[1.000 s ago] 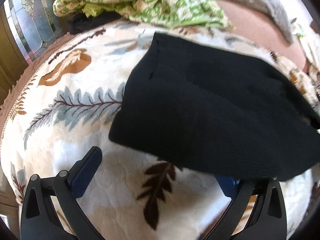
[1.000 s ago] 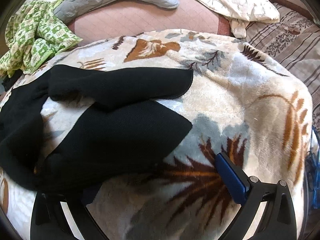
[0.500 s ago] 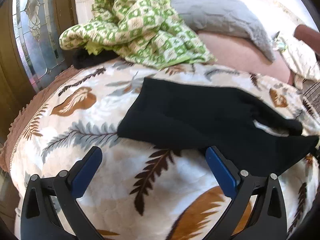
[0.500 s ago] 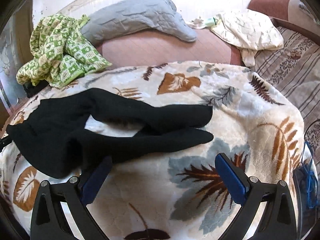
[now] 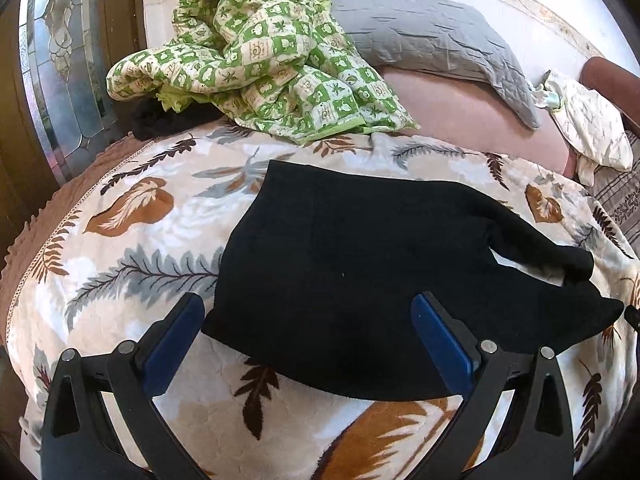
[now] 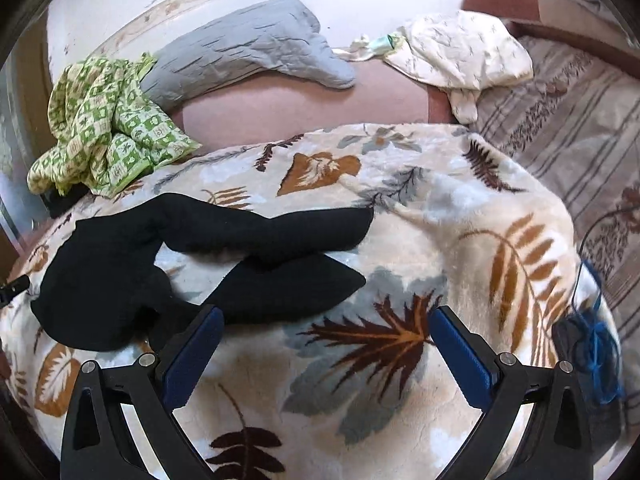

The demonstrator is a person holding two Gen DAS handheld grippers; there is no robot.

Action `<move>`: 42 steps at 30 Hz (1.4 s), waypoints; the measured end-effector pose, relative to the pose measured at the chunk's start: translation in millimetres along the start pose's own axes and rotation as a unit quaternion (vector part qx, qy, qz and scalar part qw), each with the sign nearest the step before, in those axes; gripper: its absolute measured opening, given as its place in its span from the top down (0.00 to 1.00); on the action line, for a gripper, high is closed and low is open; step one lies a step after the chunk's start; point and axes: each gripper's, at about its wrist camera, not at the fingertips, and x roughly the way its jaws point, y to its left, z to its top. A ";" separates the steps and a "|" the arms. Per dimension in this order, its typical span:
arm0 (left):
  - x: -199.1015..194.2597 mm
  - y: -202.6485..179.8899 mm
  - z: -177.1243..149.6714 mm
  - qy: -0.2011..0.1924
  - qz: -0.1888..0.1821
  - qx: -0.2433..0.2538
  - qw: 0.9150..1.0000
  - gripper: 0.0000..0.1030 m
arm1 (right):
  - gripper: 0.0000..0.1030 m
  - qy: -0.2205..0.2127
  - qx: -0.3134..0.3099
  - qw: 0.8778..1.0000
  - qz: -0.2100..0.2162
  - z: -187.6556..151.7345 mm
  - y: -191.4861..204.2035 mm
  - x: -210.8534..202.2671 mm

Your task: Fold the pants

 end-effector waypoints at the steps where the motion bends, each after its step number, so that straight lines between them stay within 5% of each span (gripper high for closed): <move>1: 1.2 -0.7 -0.4 0.003 0.001 0.002 1.000 0.00 | 0.00 0.001 0.000 1.000 0.002 -0.1 0.9 0.8; 8: 11.4 7.5 -4.2 0.027 -0.006 -0.015 1.000 0.00 | 0.00 0.002 0.006 1.000 0.006 0.2 4.3 8.7; 17: 26.5 29.4 -11.5 0.064 -0.020 -0.066 0.996 0.00 | 0.01 0.028 0.092 0.995 0.014 3.1 -26.5 30.6; 26: 53.4 43.3 -20.4 0.114 -0.048 -0.136 0.983 0.00 | 0.13 0.063 0.160 0.984 0.056 5.9 -43.1 70.3; 30: 62.8 36.4 -20.8 0.120 -0.044 -0.141 0.982 0.00 | 0.15 0.067 0.144 0.986 0.050 5.9 -34.7 83.5; 36: 70.5 20.7 -15.1 0.110 -0.036 -0.112 0.987 0.00 | 0.43 0.061 0.114 0.990 0.048 7.7 -24.1 93.8; 37: 71.1 19.2 -13.9 0.108 -0.039 -0.107 0.988 0.03 | 0.56 0.060 0.110 0.991 0.045 8.6 -23.7 94.7; 40: 69.5 14.4 -11.1 0.102 -0.034 -0.083 0.991 0.47 | 0.88 0.058 0.108 0.991 0.057 9.8 -24.2 93.0; 42: 68.7 15.6 -9.9 0.101 -0.048 -0.088 0.990 0.77 | 0.89 0.046 0.094 0.993 0.053 11.5 -21.8 84.3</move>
